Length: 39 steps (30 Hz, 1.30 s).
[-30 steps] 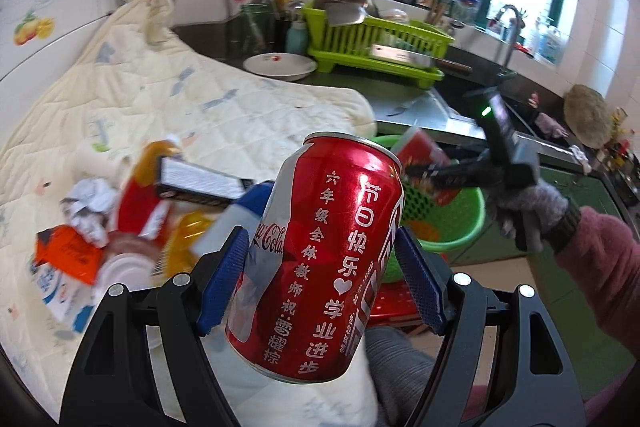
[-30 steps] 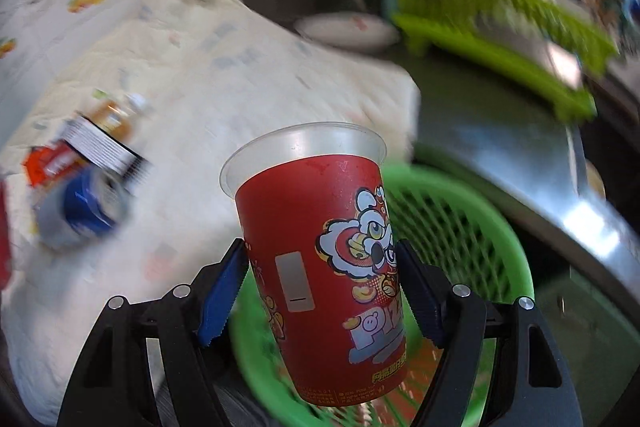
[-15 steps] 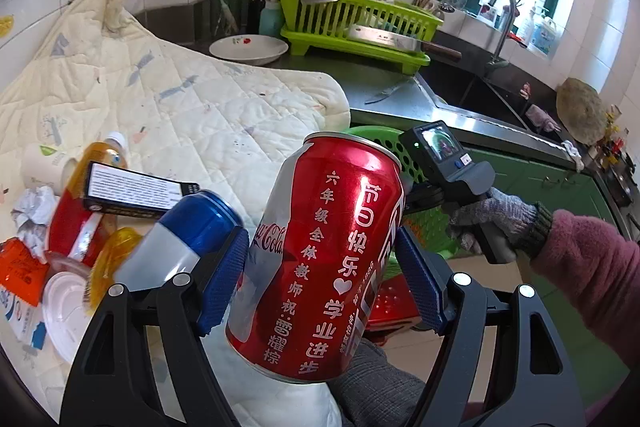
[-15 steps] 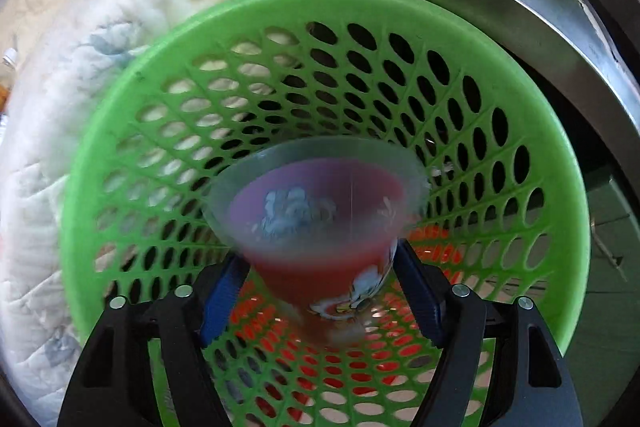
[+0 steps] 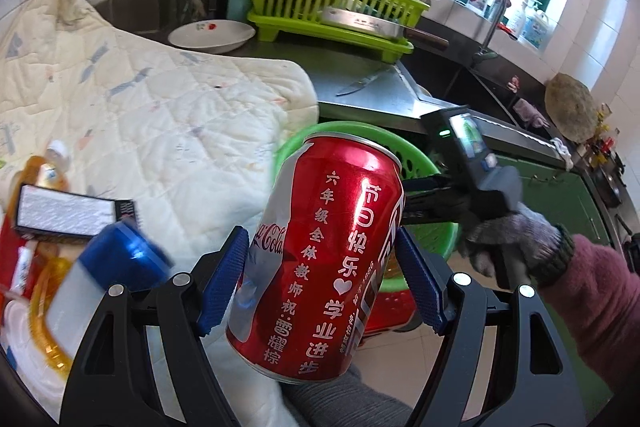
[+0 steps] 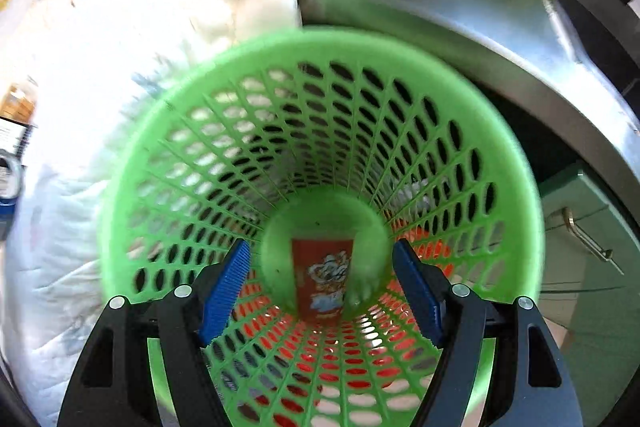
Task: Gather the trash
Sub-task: 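Lower the Coca-Cola can into the green basket and open the left gripper, then move the left gripper back over the trash on the cloth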
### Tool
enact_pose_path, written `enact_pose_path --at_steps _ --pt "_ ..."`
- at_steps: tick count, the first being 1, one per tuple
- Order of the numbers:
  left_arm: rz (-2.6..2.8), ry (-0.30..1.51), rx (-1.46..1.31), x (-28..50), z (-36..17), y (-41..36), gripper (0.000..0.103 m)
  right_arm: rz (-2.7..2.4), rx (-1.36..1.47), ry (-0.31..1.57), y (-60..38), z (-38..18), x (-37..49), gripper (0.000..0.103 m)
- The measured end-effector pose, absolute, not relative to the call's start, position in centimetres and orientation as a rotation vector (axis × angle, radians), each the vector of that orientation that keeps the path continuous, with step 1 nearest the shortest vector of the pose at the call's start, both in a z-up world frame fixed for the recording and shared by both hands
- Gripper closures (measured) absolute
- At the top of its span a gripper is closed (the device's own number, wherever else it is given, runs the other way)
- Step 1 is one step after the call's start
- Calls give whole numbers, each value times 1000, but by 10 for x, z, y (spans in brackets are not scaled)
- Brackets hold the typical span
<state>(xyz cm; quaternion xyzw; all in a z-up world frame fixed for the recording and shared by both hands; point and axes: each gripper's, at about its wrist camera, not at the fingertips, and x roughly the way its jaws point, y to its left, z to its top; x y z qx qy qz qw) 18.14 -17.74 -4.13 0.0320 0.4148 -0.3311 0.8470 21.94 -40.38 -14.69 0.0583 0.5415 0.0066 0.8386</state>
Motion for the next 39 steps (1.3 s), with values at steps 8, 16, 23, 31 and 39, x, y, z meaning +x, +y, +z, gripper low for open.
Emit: enact_pose_path --at_steps 8,16,23,31,39 --pt "-752 908 101 193 -56 -230 29 5 133 974 -423 -89 161 31" --pt "-807 958 184 206 -83 -290 29 -49 179 877 -447 -86 115 28" --pt "-794 1031 258 214 -116 -320 28 -76 208 860 -461 -90 93 28" --pt "-806 1029 243 212 -120 -319 22 -58 225 871 -458 -99 87 28" --pt "-751 979 159 197 -90 -272 22 -12 212 854 -436 -91 84 28"
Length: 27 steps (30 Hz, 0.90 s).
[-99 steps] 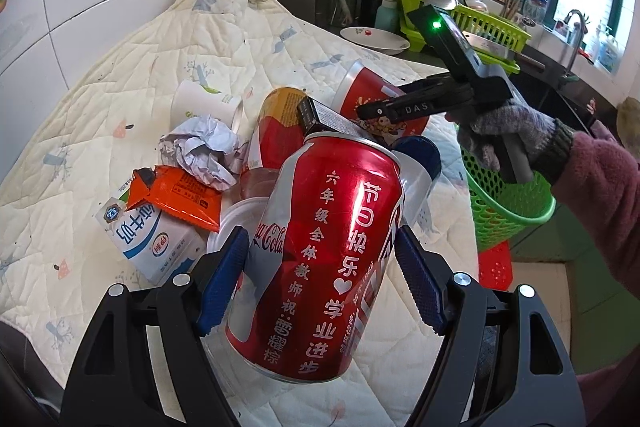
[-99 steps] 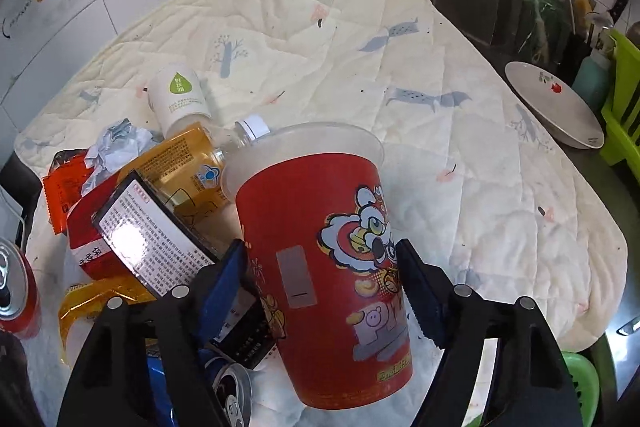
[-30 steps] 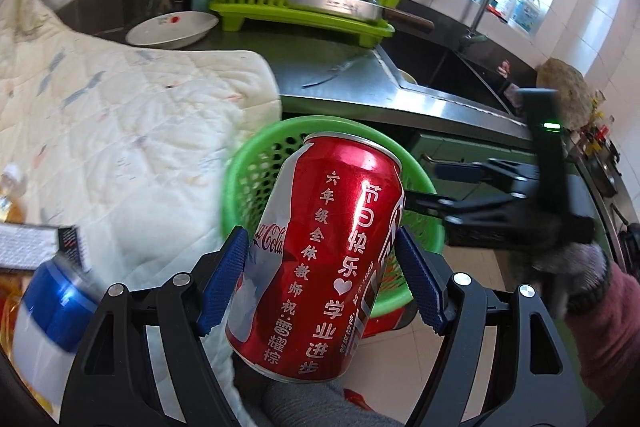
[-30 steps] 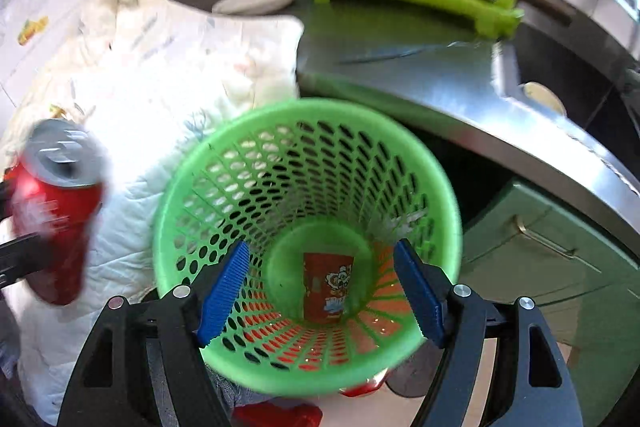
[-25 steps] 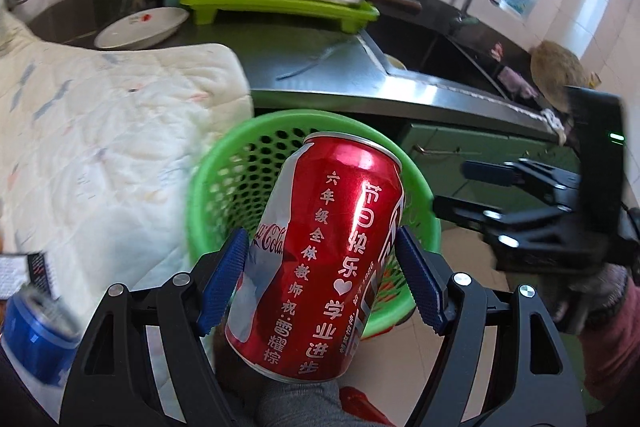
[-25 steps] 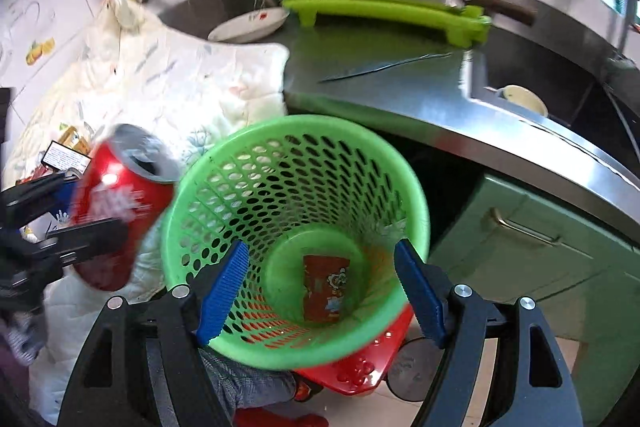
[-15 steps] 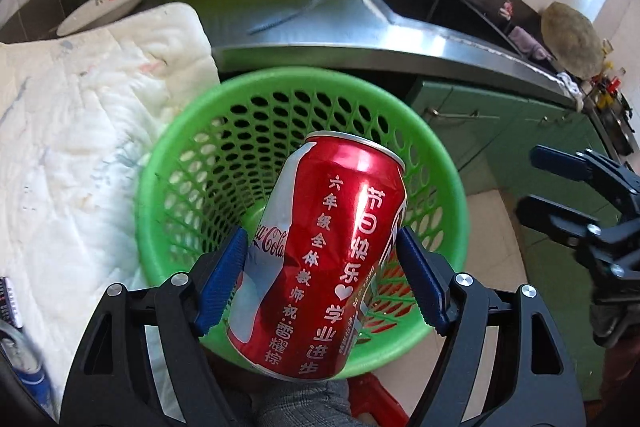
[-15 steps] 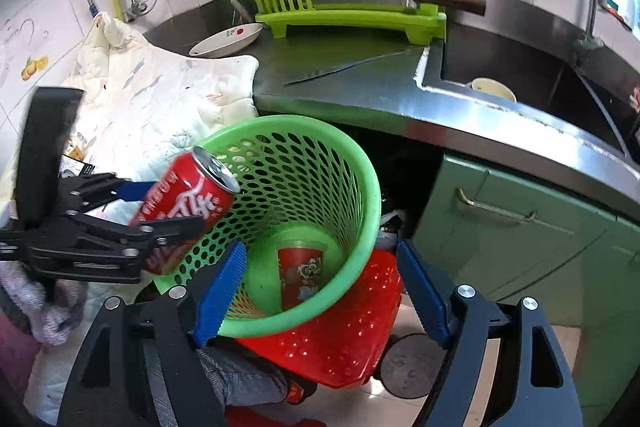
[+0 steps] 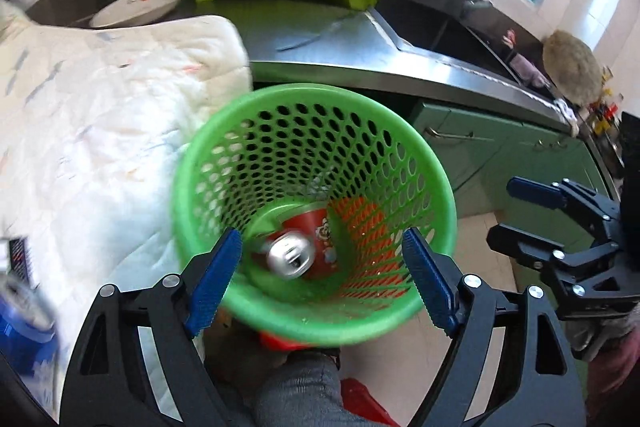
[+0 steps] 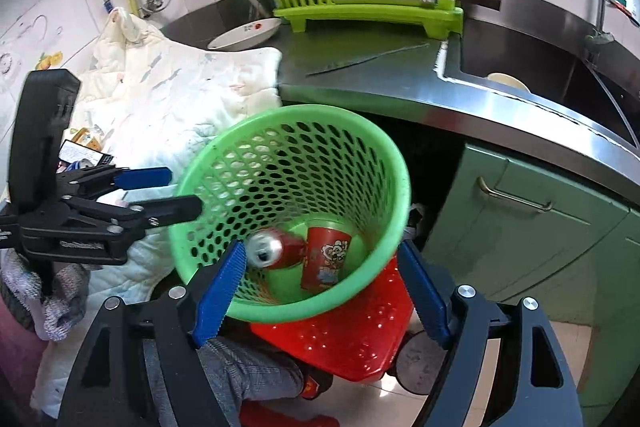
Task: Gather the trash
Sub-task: 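Move the left gripper back over the trash on the cloth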
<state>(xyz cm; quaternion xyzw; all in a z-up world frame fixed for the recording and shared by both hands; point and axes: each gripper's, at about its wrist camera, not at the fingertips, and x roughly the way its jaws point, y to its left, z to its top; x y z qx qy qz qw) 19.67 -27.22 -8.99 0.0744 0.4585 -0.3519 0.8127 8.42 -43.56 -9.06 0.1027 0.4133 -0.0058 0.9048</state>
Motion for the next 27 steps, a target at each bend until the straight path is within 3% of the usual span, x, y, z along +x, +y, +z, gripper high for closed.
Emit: enact_pose_path --at_steps 16,27 --pt "-528 813 82 120 -33 -129 22 188 143 798 -329 -60 87 24" --pt "-201 726 -13 81 -9 11 22 332 70 789 -249 -48 96 23"
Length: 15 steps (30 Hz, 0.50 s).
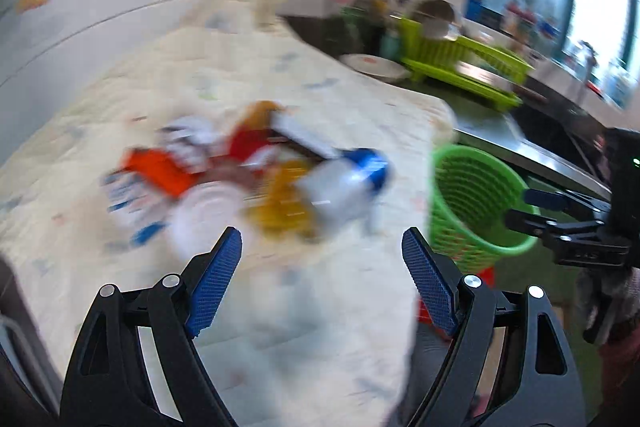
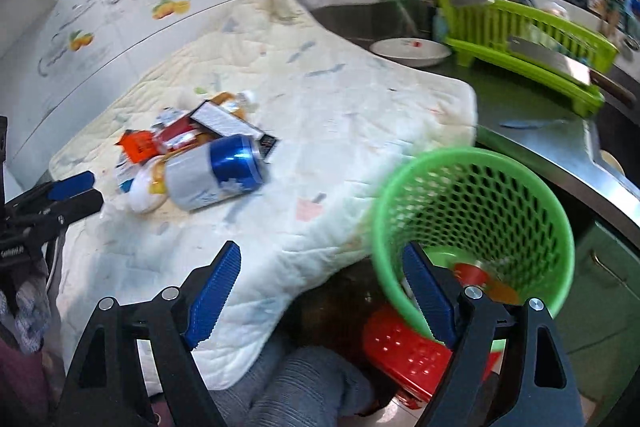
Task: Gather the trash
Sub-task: 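Move the left gripper back over the trash on the cloth, then close the left gripper on the clear plastic cup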
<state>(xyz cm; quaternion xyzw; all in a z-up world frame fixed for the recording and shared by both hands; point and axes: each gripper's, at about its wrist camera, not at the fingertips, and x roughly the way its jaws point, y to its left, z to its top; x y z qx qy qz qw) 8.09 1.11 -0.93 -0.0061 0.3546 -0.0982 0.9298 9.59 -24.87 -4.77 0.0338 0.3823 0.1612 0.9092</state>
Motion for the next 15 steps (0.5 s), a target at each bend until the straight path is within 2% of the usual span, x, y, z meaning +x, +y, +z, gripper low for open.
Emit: enact_pose_path --at_steps 7,15 --pt "-19 746 -38 70 -30 70 18 408 38 791 -207 -46 105 22" --pt "11 830 -62 78 -66 79 18 460 5 799 -178 -49 115 19"
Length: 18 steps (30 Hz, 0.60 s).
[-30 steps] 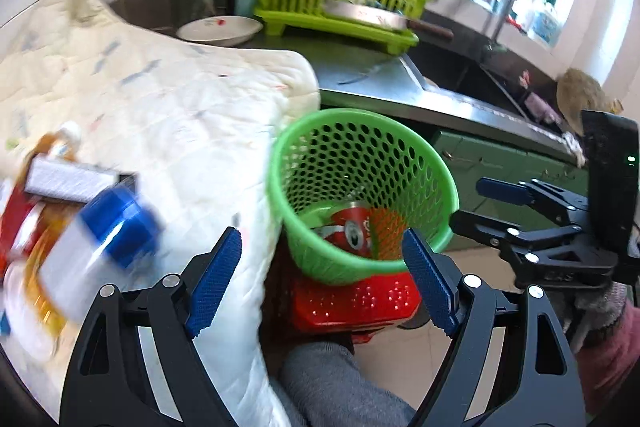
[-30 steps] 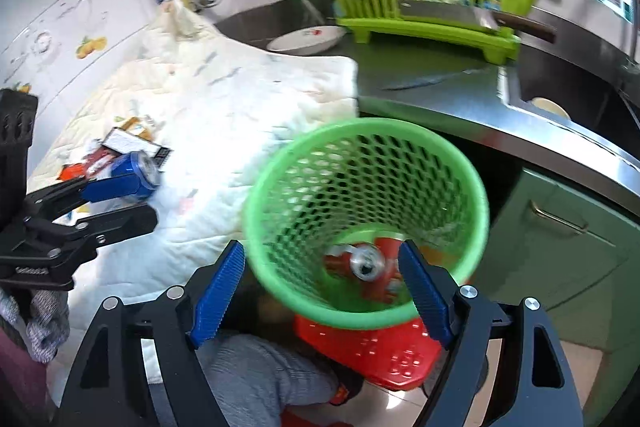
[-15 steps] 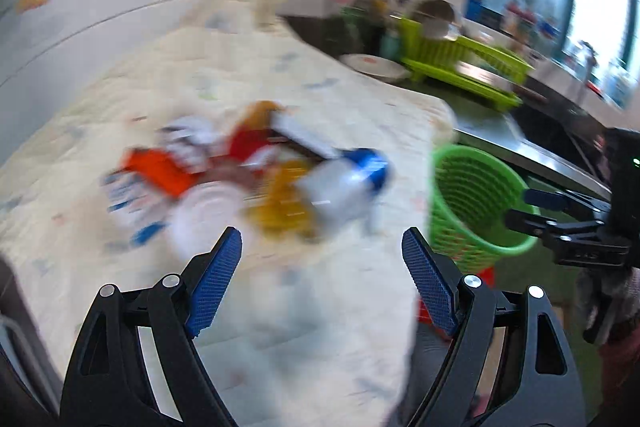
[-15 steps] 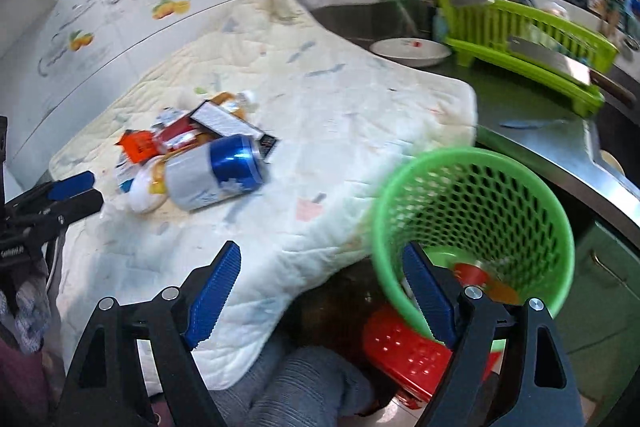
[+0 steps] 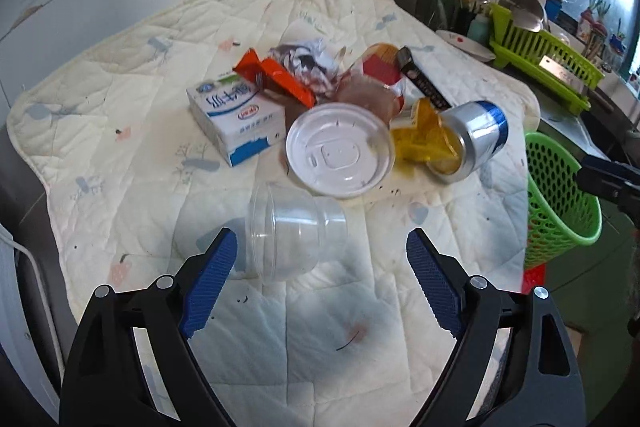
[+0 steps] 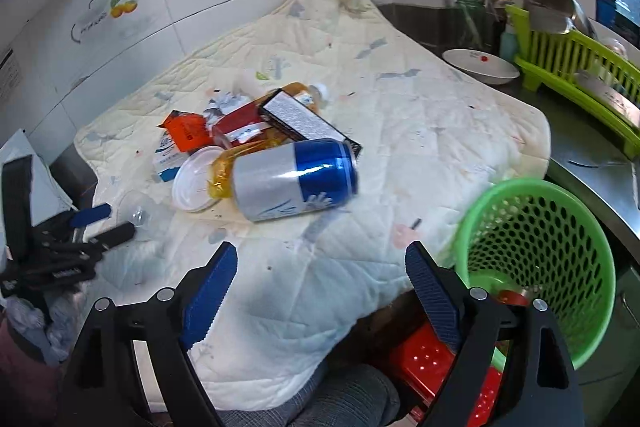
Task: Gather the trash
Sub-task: 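Close the left gripper on the clear plastic cup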
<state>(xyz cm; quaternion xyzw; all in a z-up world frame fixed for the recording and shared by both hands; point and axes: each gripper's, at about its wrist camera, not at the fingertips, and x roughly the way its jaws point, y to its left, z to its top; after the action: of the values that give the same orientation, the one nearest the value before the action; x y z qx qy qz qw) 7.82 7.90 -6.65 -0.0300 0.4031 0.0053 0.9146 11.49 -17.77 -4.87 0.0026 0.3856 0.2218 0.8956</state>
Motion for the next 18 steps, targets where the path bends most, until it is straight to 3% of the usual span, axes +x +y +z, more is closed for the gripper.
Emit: enact_pose_path --at_steps 14,15,18 --pt "165 838 45 96 -89 74 18 496 7 839 -163 -63 128 19" --pt "178 841 43 97 -90 76 20 496 8 842 -162 -64 129 19" --pt "176 860 4 99 -93 83 38 499 10 852 -159 -67 132 19"
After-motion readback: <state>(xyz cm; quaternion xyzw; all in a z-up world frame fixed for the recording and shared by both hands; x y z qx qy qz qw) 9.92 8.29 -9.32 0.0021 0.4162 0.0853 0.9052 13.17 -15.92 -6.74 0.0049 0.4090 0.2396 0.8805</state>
